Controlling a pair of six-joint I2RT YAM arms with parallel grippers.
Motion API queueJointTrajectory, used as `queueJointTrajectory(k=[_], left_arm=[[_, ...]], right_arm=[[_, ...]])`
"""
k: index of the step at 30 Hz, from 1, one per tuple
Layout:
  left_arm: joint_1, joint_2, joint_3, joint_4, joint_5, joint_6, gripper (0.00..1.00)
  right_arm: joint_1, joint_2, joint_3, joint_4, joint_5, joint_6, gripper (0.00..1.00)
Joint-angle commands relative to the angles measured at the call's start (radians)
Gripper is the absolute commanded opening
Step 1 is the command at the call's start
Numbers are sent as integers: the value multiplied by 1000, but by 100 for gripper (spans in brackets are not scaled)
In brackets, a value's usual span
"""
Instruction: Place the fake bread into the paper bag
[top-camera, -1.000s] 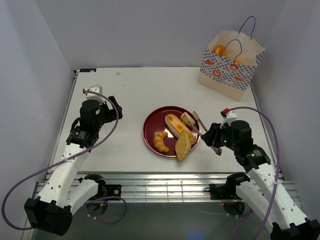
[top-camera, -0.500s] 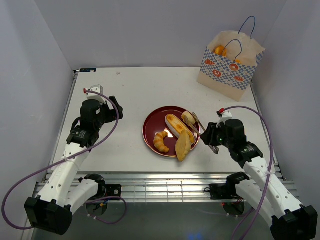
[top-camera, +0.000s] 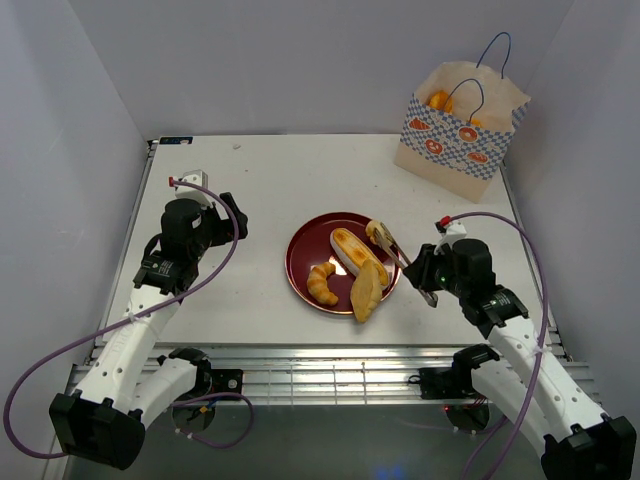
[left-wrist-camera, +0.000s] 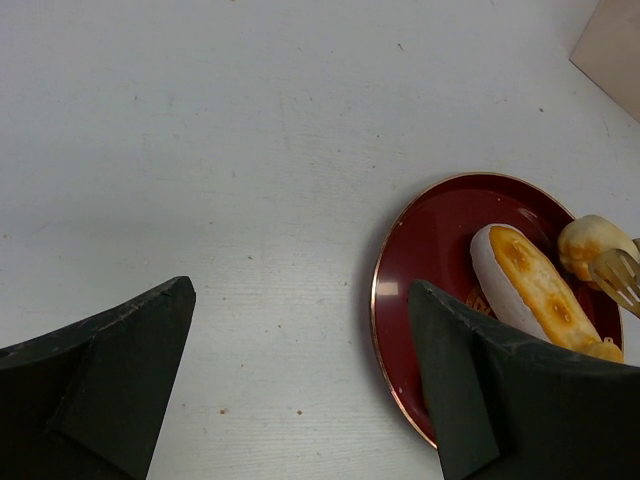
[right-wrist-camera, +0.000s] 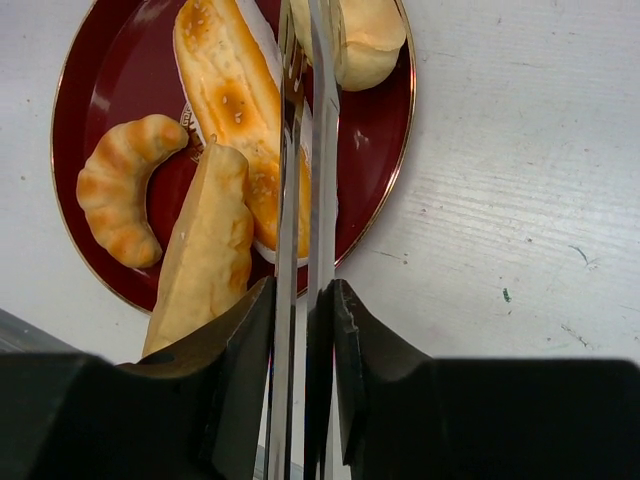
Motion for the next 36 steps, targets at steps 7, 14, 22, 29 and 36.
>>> queueJointTrajectory(k=[7, 14, 22, 29, 36], left_arm=[[-5, -27, 18, 4, 15, -6, 98], [-3, -44, 17, 4, 11, -6, 98], [-3, -53, 15, 5, 6, -6, 98], [-6, -50, 15, 7, 23, -9, 98], [-10, -54, 12, 10, 34, -11, 98]], right_arm=[[4, -30, 179, 53, -66, 50, 17], [3, 104, 369, 101, -28, 57, 15], [1, 340, 736, 96, 70, -18, 15], [-9, 437, 998, 60, 282, -88, 16], [-109, 472, 1071, 56, 311, -76, 11]])
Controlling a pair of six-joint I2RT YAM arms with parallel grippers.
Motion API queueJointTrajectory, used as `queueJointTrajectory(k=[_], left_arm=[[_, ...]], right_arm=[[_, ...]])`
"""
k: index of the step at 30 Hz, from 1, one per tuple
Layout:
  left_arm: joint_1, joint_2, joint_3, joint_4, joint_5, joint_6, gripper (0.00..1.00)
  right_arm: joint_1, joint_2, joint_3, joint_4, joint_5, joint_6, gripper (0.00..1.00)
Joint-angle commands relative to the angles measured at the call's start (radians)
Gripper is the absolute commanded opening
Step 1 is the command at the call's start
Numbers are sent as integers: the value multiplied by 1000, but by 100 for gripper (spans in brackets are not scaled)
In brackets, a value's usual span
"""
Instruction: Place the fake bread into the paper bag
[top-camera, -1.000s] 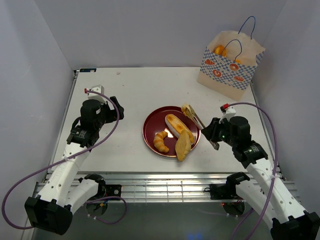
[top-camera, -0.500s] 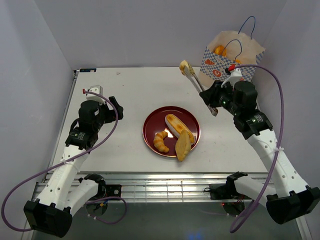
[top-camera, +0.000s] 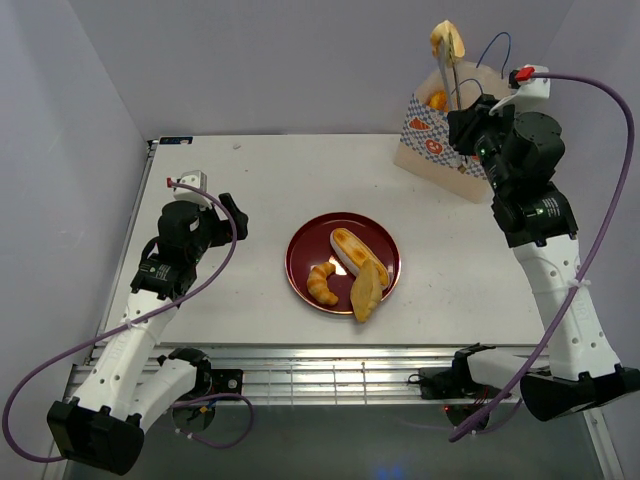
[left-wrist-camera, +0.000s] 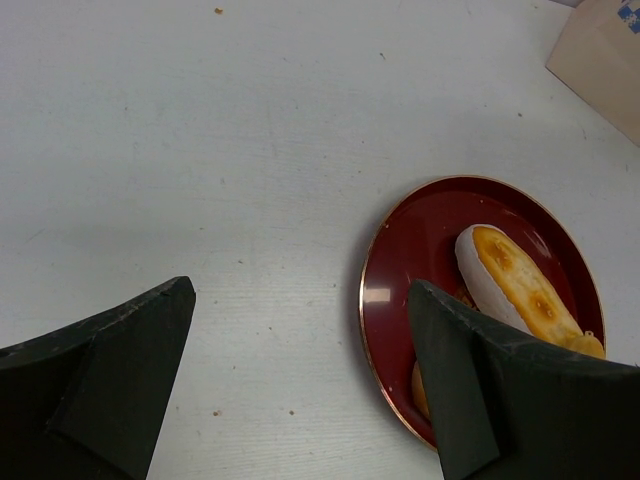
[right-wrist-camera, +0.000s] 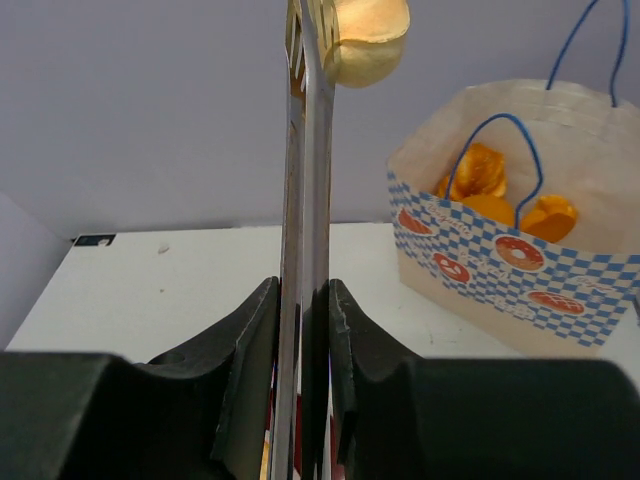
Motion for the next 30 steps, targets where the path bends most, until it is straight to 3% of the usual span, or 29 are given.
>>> queueJointTrajectory(k=[1, 6, 18, 21, 27, 30], left_arm=[[-5, -20, 12, 11, 19, -10, 98], [-6, -16, 10, 13, 32, -12, 98], [-9, -16, 9, 16, 45, -10, 98], [-9, -16, 9, 16, 45, -10, 98], [-11, -4, 7, 16, 52, -7, 98], [-11, -2, 7, 17, 45, -7, 98]], right_arm=[[-55, 12, 49, 35, 42, -3, 11], [-163, 26, 50, 20, 28, 52, 11], [-416, 137, 78, 17, -186, 112, 17], [-443, 144, 64, 19, -194, 113, 22], [-466, 181, 50, 22, -239, 118, 43], [-471, 193, 62, 20, -257, 118, 45]])
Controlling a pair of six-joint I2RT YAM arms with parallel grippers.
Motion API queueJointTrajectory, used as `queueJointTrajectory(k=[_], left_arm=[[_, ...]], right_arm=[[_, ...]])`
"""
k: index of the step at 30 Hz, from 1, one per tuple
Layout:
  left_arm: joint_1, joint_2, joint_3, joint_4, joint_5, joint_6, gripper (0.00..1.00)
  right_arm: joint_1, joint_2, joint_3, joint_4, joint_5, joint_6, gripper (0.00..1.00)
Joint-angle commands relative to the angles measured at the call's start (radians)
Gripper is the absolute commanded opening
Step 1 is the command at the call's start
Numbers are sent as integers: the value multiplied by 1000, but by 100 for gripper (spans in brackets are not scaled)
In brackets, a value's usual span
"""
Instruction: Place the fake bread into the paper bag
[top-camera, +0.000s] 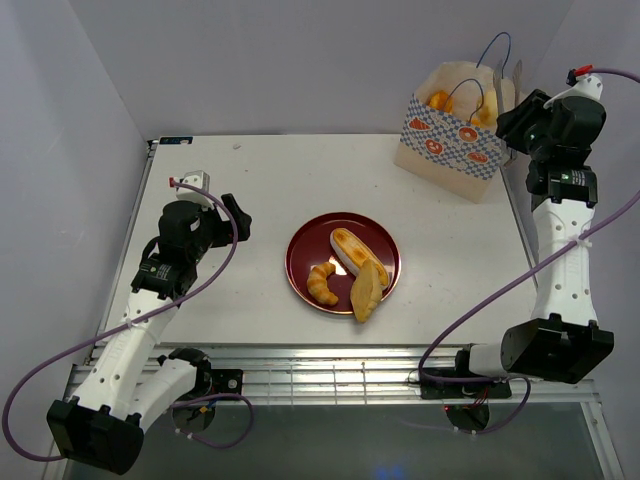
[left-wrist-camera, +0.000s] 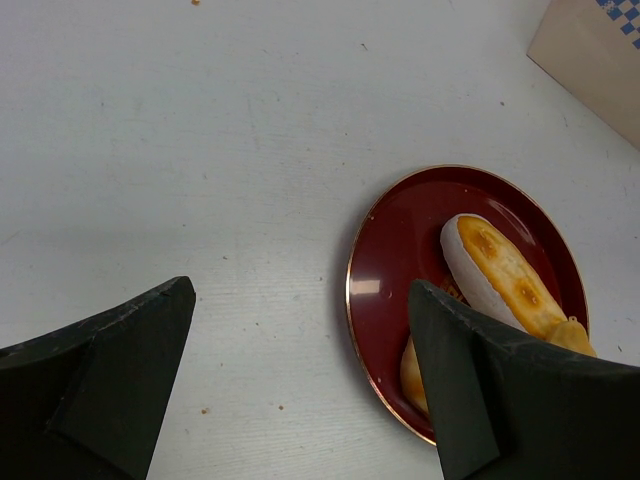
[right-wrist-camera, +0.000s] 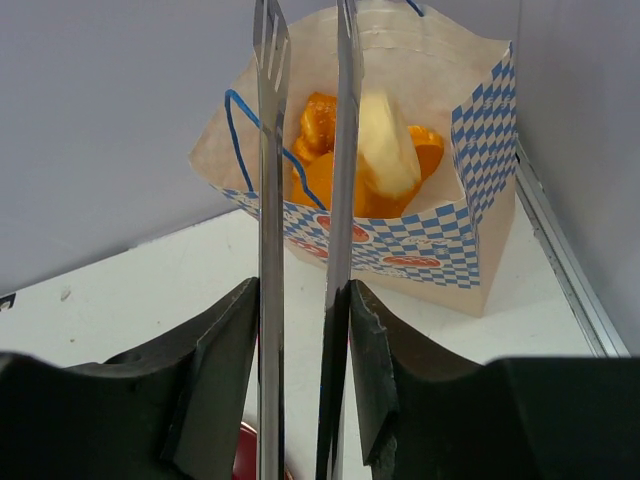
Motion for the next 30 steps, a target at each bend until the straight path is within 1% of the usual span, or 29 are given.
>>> queueJointTrajectory(k=[1, 4, 8, 9, 11, 12, 15, 20, 24, 30], left_arm=[[-4, -6, 9, 17, 8, 1, 98], [-4, -3, 7, 17, 3, 3, 98], [-4, 0, 7, 17, 3, 3, 98], [-4, 0, 6, 15, 1, 3, 98], [-4, 5, 7, 15, 3, 3, 98], [-6, 6, 7, 17, 5, 3, 98], [-4, 6, 6, 17, 3, 3, 98], [-4, 5, 7, 17, -6, 6, 98], [-4, 9, 7, 15, -8, 6, 98], [-4, 18, 6, 13, -17, 7, 98]], right_arm=[[-10, 15, 40, 56, -56, 4, 46], [-12, 25, 46, 53, -71, 10, 48], [-12, 10, 27, 64, -88, 27, 47], [-12, -13, 0, 67, -97, 43, 46], [-12, -85, -64, 137, -110, 59, 45], [-12, -111, -126, 159, -111, 69, 45], [-12, -200, -193, 199, -105, 78, 45], [-9, -323, -301, 220, -170, 80, 44], [-6, -387, -358, 220, -217, 80, 45], [16, -476, -463, 181, -318, 70, 45]])
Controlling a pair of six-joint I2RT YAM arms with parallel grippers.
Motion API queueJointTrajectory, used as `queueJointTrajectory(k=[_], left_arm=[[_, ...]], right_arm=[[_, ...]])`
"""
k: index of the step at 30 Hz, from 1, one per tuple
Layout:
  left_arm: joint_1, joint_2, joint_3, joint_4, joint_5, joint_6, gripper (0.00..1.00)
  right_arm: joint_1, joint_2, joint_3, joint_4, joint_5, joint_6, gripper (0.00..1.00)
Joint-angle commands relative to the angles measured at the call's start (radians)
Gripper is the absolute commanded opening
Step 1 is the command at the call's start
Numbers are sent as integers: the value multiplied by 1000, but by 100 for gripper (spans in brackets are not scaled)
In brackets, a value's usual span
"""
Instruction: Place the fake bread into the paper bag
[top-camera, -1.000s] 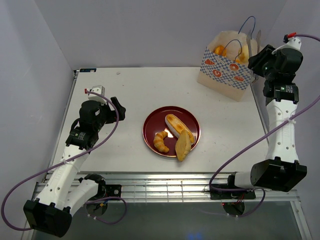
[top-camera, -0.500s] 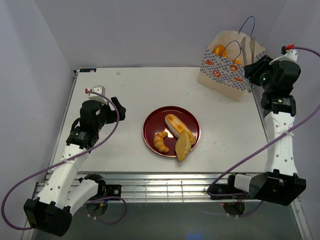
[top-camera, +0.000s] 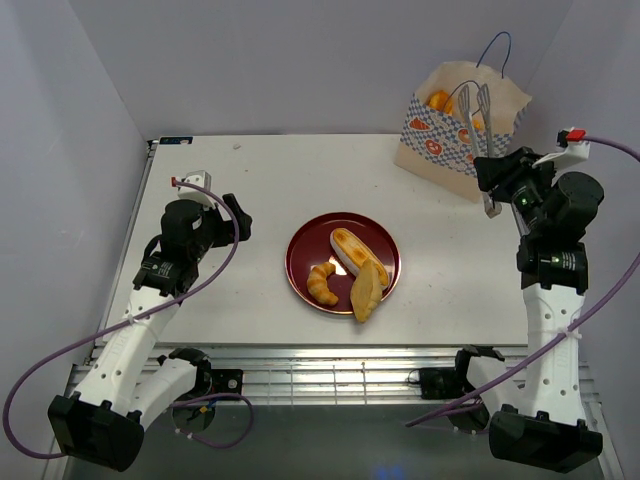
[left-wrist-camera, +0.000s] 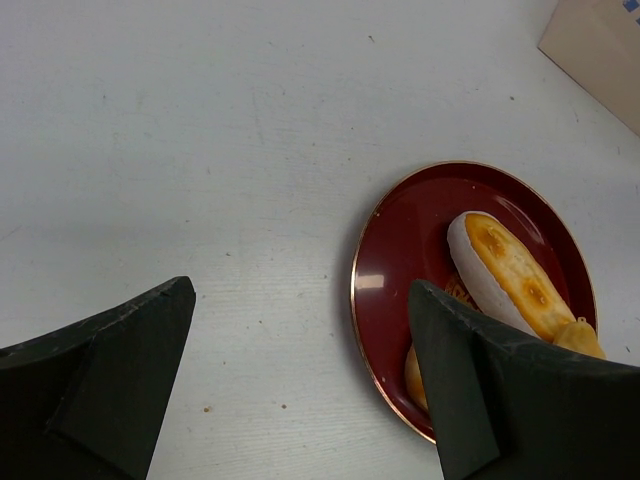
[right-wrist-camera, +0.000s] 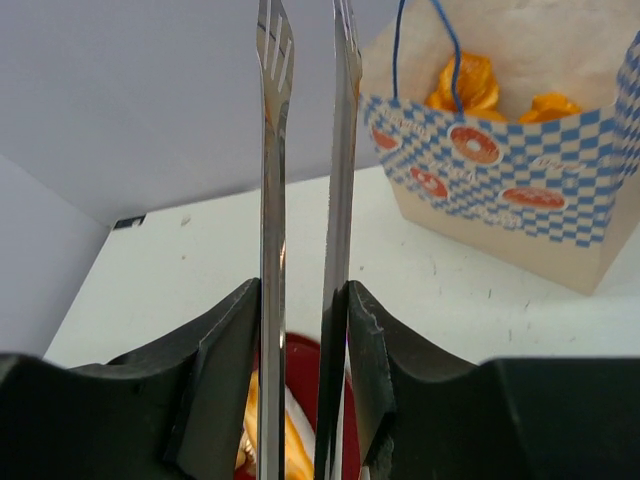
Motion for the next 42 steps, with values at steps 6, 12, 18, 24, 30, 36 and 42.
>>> queueJointTrajectory(k=[6, 12, 18, 24, 30, 36, 42], left_arm=[[-4, 12, 10, 7, -32, 11, 98], [-4, 13, 10, 4, -37, 11, 98], [-4, 25, 12, 3, -41, 13, 98], [-4, 35, 12, 0, -48, 13, 98], [-4, 53, 15, -3, -32, 13, 98], [-4, 58, 15, -3, -23, 11, 98], [-4, 53, 15, -3, -17, 11, 98]], right_arm=[[64, -133, -129, -36, -177, -10, 45], [264, -209, -227, -100, -194, 1, 43], [481, -226, -408, -123, -171, -19, 43], [797, -150, -425, -246, 56, -57, 43], [1013, -116, -410, -314, 182, -28, 44], [1113, -76, -356, -405, 324, -14, 46], [1118, -65, -388, -354, 314, 10, 48]])
